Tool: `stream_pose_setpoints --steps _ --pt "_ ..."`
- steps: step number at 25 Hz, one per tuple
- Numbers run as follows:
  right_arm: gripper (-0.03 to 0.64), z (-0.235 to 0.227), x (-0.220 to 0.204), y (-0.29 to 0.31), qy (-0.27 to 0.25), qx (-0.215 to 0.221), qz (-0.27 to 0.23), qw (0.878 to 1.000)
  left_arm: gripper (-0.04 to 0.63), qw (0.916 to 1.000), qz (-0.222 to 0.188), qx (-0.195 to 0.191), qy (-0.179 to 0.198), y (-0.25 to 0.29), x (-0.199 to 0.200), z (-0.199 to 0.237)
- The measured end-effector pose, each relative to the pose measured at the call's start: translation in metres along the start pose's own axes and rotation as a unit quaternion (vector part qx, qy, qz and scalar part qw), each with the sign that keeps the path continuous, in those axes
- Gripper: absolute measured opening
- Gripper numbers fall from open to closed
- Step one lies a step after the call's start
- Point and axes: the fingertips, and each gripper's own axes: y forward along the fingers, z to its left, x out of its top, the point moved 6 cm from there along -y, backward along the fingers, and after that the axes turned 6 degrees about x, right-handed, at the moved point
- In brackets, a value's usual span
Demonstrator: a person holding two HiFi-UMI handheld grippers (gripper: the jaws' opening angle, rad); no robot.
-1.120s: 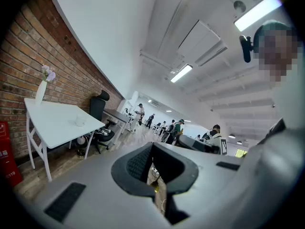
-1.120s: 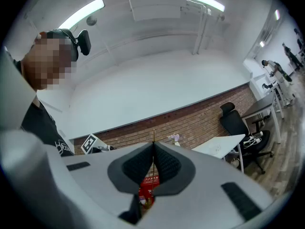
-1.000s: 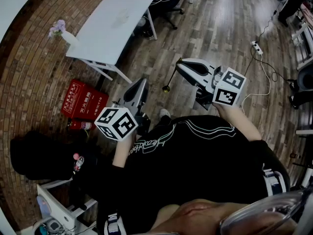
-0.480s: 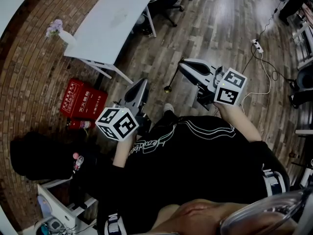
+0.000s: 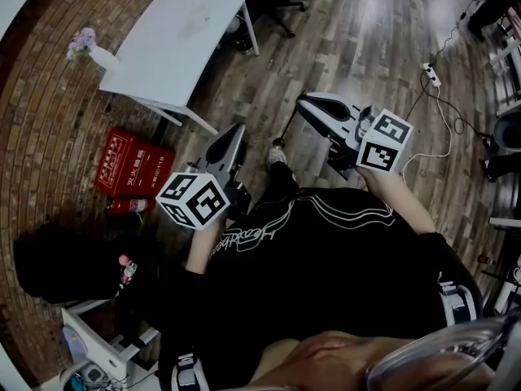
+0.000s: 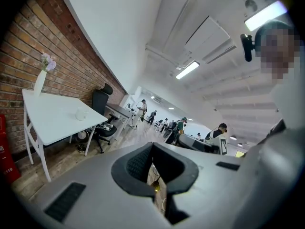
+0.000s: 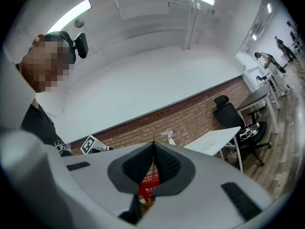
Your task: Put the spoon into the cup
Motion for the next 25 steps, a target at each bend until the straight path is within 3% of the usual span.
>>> stream_pose_setpoints --steps 7,16,25 --pt "-0.002 -0.067 0.016 0.03 0.006 -0.02 -0.007 1.0 0.003 0.9999 0.013 -0.006 0.0 0.057 0.033 0.044" --pt "-0.002 -0.185 0.061 0.093 0.018 -0.043 -0.008 0.999 0.003 0.9995 0.023 -0.021 -0.006 0.16 0.108 0.117" --pt "-0.002 -0.276 0.096 0.174 0.0 -0.041 0.005 0.999 0.003 0.9999 0.0 -0.007 -0.015 0.225 0.173 0.197"
